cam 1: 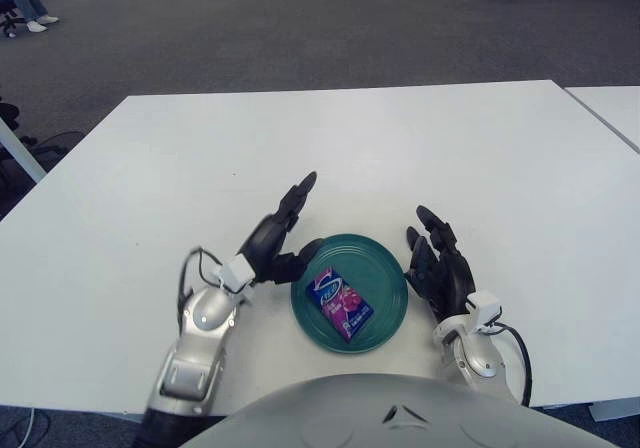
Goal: Put the gum into the plate.
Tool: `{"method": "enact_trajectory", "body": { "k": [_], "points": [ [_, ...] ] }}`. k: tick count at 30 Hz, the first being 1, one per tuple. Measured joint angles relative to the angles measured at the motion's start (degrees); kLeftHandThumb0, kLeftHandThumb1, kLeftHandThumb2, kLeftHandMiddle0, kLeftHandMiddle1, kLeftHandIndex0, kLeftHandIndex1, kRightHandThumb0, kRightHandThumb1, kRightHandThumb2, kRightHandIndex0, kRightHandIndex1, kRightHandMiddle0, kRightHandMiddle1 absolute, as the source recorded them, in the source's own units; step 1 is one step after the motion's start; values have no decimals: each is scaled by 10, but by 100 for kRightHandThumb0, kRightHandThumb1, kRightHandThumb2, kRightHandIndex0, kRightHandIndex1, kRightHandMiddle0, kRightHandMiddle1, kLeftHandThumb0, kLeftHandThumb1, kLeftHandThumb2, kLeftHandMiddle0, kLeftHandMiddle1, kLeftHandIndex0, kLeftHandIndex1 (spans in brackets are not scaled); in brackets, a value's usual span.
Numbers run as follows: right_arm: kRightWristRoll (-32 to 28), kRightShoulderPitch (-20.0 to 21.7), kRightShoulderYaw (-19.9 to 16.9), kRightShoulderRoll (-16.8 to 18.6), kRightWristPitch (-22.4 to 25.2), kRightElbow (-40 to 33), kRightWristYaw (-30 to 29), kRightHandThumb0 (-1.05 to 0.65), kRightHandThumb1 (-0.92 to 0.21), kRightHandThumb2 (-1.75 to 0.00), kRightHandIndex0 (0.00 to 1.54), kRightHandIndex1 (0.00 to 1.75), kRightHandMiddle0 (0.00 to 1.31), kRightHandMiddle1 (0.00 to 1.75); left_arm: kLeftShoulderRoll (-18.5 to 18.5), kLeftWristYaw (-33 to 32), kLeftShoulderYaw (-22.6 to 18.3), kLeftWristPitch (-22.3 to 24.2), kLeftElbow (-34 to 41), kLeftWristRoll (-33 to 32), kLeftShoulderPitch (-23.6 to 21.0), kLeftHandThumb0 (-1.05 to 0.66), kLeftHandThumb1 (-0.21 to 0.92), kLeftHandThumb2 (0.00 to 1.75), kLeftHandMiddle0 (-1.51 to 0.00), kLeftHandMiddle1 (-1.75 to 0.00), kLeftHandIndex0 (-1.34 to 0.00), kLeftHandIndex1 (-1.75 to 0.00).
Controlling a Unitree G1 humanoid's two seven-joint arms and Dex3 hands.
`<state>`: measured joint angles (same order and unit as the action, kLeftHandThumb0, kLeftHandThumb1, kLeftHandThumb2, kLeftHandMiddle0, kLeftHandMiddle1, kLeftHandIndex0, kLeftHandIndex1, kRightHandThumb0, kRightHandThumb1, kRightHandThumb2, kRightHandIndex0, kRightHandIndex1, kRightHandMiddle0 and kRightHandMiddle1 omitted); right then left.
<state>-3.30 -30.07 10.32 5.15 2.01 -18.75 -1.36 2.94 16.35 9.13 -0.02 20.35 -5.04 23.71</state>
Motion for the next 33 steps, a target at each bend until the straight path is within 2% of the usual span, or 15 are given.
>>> {"method": "enact_trajectory", "body": {
  "k": [7,13,19,23,28,33],
  "points": [
    [5,0,0,-4,5,0,15,-73,-92,-104,14,0,0,41,-33,-48,4,21,30,-15,79,-105,92,106,0,0,0,0],
    [6,2,-3,-8,10,0,41,-76,-92,-105,11,0,0,41,-47,-70,4,0,42,-16,100,-105,92,109,0,0,0,0],
    [17,7,-6,-16,10,1,64,-79,-92,-106,9,0,0,39,-56,-74,14,-46,21,-15,115,-105,92,110,0,0,0,0],
    [22,9,-8,-20,10,2,76,-82,-92,-107,8,0,0,34,-61,-66,25,-98,-24,-26,127,-105,92,110,0,0,0,0],
    [26,13,-8,-24,13,2,93,-85,-92,-107,4,0,0,24,-61,-54,39,-137,-58,-33,140,-105,92,109,0,0,0,0],
    [27,18,-9,-31,15,4,111,-86,-92,-105,2,0,0,16,-50,-65,46,-177,-71,21,143,-105,92,109,0,0,0,0]
  ]
}}
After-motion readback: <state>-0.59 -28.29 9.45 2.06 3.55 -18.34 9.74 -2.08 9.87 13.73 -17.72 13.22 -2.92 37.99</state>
